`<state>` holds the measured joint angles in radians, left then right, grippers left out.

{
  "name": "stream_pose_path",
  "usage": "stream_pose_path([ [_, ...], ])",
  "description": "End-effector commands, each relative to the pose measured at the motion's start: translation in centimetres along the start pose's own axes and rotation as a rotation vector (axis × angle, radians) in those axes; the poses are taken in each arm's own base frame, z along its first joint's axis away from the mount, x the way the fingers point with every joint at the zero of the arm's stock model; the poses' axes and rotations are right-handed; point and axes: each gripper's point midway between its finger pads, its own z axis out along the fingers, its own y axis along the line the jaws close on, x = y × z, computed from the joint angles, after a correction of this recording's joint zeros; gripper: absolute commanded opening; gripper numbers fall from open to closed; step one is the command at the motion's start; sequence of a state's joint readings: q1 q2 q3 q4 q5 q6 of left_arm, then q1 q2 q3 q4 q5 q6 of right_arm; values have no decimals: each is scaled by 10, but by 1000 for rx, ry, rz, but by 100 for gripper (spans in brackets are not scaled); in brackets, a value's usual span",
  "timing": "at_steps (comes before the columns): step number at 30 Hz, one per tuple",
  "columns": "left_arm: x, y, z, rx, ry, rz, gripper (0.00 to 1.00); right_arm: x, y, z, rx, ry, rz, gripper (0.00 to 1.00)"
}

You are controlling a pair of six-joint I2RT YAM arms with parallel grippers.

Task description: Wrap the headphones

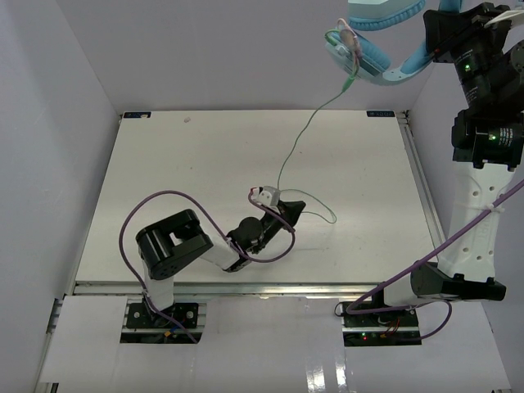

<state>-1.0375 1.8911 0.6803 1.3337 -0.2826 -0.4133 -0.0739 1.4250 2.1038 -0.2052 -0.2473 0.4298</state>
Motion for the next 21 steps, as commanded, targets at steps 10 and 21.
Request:
stream_pose_path([
  [10, -131, 8, -110, 163, -210, 22, 0, -9, 53, -43, -293, 44, -47, 8],
  [21, -202, 43, -128, 169, 157, 103, 0, 87, 41, -90, -424, 322, -199, 8],
])
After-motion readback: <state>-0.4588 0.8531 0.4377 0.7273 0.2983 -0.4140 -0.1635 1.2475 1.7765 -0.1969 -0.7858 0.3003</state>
